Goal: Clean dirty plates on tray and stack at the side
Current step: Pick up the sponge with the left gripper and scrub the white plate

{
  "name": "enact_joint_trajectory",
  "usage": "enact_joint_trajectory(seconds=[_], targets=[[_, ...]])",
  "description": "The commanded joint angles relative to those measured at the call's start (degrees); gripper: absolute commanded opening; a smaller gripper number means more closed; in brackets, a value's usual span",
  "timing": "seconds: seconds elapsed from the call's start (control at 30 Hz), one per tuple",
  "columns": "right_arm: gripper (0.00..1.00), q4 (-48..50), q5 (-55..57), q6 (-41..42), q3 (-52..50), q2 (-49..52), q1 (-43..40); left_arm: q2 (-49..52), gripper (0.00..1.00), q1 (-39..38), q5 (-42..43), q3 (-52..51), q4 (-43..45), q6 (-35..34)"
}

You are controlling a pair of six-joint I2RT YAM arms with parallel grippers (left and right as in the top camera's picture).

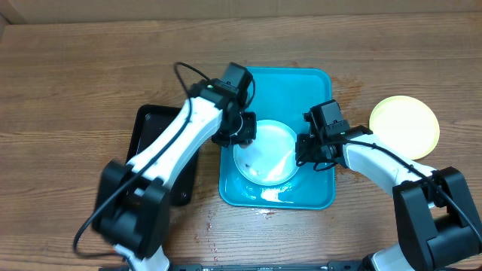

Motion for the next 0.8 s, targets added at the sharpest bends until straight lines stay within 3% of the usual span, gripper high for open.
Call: enact_joint_trajectory(seconds=[0.0,0.27,0.5,0.67,0.77], targets=[[0.04,-0.72,1.97,0.02,-1.36,1.46,-0.24,-1.11,0.04,-2.73,-5.29,-0.74,0.24,-0.31],[0.04,-0.74,1.95,0.04,-1.36,1.49,-0.24,10.82,0.04,-8.07,-3.63,-3.96,4.66,-5.14],[0.04,-0.74,1.95,0.04,-1.36,1.49,-0.24,12.46,0.04,-6.43,8.07,-3.34,3.26,1.73],[0.04,-0.76,1.95,0.02,-1.36,1.46,-0.24,12.46,0.04,-4.63,-12.96,-3.34,-5.01,-3.96],[0.04,-0.74,1.95,0.04,-1.36,1.46,-0.24,12.15,0.04,-3.48,-18.60,-2.91,-8.17,-5.86]])
